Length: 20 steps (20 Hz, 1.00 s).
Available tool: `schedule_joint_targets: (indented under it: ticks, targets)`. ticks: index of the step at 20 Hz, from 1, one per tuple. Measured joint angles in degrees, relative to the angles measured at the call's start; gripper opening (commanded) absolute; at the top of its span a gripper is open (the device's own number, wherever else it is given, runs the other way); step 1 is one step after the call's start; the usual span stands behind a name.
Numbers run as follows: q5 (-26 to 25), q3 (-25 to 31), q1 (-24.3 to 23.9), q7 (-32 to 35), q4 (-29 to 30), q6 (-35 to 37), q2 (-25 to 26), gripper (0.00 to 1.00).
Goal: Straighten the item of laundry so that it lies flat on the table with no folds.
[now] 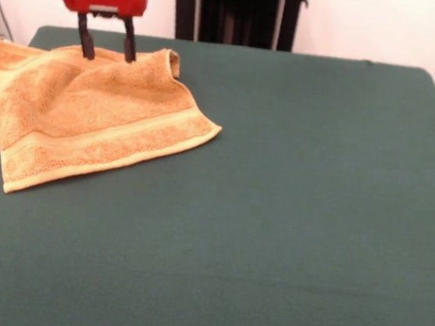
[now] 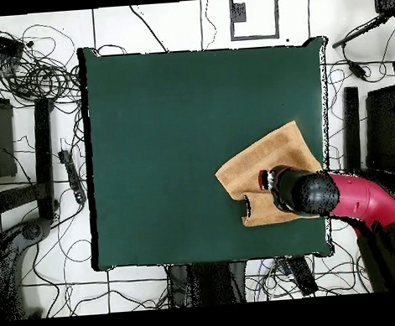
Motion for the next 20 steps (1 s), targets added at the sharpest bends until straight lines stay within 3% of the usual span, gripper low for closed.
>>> schedule_joint_targets:
  ticks: [20]
  targets:
    - [-0.77,-0.35,3.23,0.0,-2.53,-0.4,6.49,1.0]
